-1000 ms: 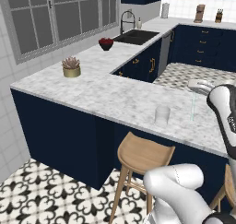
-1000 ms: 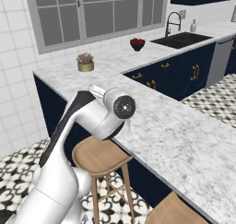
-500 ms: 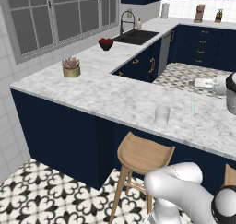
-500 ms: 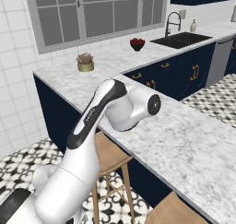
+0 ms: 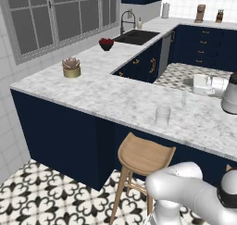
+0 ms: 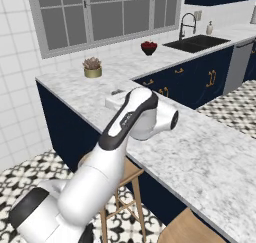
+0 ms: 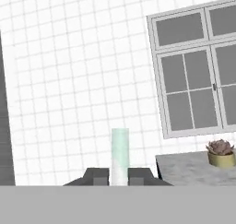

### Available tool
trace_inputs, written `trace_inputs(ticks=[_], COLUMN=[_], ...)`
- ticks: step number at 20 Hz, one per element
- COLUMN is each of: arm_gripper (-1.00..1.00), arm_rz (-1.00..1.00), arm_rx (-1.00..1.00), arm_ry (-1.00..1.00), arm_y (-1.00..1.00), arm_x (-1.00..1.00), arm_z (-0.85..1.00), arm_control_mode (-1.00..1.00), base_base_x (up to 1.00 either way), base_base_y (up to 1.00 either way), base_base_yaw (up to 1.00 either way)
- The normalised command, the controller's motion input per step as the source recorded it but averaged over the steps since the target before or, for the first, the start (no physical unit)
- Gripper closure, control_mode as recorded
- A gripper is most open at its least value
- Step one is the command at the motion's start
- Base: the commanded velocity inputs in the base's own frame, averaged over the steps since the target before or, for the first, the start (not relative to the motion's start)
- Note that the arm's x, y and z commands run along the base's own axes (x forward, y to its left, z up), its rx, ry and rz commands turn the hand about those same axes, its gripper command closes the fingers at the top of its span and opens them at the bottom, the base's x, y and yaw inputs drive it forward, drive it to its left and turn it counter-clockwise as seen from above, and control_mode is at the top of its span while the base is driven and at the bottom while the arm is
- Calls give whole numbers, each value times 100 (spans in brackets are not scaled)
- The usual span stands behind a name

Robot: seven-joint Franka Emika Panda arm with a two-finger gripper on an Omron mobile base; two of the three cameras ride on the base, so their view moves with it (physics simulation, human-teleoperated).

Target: Take a straw from the drawer in front and place it inside the glass cup on the dining counter.

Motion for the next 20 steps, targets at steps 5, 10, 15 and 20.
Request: trace_inputs(ticks=[5, 10, 15, 20], arm_gripper=[100, 100, 100, 100], arm_rz=[8, 0, 0, 1], arm_rx=[0, 1, 1, 0], arm_ry=[-16, -3, 0, 0], arm_y=[16, -2, -14, -22], arm_x=[35, 55, 47, 3], arm_z=[0, 0, -2, -17], arm_control_mode=[-100, -100, -100, -100], base_base_x=[0, 0, 0, 0], base_base_y=[0, 0, 0, 0], base_base_yaw=[0, 0, 0, 0])
